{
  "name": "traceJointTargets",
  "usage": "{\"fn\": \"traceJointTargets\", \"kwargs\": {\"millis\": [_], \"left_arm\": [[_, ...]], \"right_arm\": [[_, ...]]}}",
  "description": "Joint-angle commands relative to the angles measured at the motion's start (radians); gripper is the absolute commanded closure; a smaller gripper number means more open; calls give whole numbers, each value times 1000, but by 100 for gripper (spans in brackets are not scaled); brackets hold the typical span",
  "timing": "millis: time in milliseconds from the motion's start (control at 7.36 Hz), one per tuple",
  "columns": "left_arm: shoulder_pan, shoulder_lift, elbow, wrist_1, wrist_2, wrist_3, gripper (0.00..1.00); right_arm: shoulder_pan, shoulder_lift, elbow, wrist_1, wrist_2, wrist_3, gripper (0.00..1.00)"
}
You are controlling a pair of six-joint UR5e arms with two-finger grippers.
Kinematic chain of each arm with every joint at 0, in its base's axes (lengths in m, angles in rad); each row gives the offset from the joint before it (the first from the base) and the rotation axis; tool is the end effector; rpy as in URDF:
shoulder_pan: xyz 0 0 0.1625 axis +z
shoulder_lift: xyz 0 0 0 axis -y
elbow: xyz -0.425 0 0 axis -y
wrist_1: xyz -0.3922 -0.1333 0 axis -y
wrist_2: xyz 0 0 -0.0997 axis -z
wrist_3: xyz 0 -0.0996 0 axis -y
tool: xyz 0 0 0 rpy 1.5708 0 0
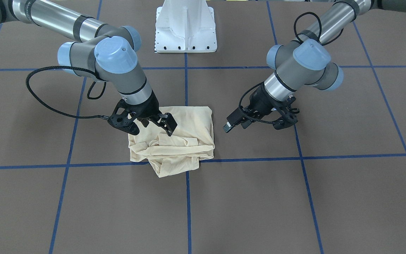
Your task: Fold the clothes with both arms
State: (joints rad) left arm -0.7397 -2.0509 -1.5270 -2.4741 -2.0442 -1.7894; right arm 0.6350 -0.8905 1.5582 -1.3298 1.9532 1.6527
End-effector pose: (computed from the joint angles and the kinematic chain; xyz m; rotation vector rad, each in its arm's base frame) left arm 0.4289 -0.5104 0.2970 -0.0485 1.3813 -0.4867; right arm -0.5142 -0.4982 0.2282 -0.0980 -0.9695 0.4865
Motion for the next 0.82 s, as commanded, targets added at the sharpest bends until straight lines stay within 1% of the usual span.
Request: {"fn": "traceJointTargets", "kwargs": {"millis": [0,136,272,408,680], "left_arm": [[-29,75,-48,6,-19,71,1],[-38,107,-65,6,-34,103,1],[-56,109,-67,6,-62,110,1],[-61,112,-71,9,-68,110,1],[-59,114,-88,10,-68,110,1]], "right_arm": [[-87,11,3,-59,-99,-174,0],[-107,22,-3,-99,-147,-265,0],[-109,28,-13,-100,-166,-347,0],[-109,45,-47,-100,-187,-405,0],[-107,109,-168,-77,-206,-419,0]]}}
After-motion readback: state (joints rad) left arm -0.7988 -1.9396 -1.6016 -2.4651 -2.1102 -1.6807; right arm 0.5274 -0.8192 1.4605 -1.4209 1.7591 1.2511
